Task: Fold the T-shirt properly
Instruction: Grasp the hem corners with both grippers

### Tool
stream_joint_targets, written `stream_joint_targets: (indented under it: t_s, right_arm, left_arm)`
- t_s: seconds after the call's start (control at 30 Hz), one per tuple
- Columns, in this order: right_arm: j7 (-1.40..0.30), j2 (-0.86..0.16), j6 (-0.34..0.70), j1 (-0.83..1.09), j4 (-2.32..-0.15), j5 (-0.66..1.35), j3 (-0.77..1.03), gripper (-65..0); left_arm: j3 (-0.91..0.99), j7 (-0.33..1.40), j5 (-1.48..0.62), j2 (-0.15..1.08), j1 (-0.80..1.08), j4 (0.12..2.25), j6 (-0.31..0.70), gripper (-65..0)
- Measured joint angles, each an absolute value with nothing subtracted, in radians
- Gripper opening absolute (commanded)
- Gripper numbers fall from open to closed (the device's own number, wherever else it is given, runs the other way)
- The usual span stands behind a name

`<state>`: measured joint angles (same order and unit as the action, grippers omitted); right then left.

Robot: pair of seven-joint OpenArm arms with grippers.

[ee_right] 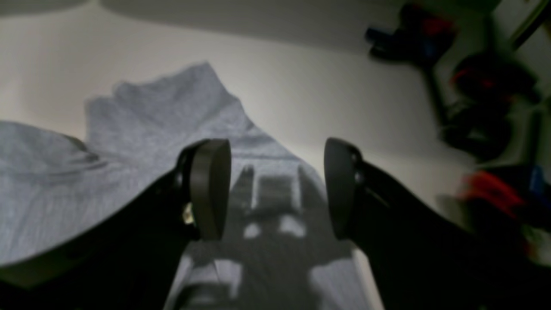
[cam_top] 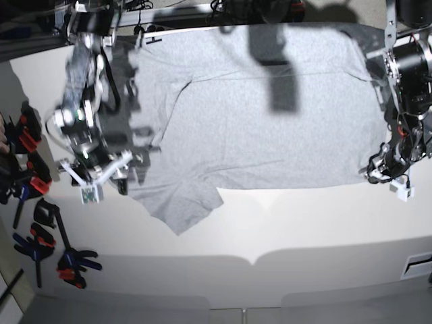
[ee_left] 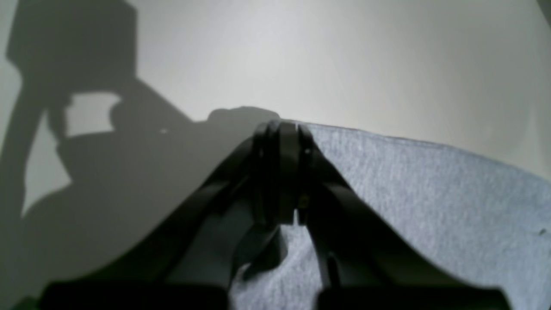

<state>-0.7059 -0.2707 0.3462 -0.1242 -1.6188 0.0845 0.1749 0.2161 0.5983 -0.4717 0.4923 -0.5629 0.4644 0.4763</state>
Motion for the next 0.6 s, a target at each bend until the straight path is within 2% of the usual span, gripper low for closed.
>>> stream_joint_targets:
  t_s: [0.17, 0.37, 0.5, 0.6]
  right_arm:
    - [-0.704, -0.268, 0.385, -0.386, -1.172, 0.075, 0.068, -32.5]
    - [-0.635, -0.268, 0.386, -0.651, -0.759, 0.021, -0.005, -32.5]
    - [-0.57, -0.27, 0.386, -0.704, -0.547, 0.017, -0.005, -32.5]
    - [-0.505, -0.268, 0.384, -0.694, -0.477, 0.027, -0.004, -32.5]
  left_arm:
    - [0.216, 0.569, -0.47, 0.492, -0.561, 0.464, 0.456, -65.0]
    - [0.215, 0.567, -0.472, 0.493, -0.561, 0.464, 0.457, -65.0]
    - [0.215, 0.571, -0.472, 0.493, -0.561, 0.464, 0.457, -65.0]
    - [0.215, 0.571, -0.469, 0.493, -0.56, 0.464, 0.457, -65.0]
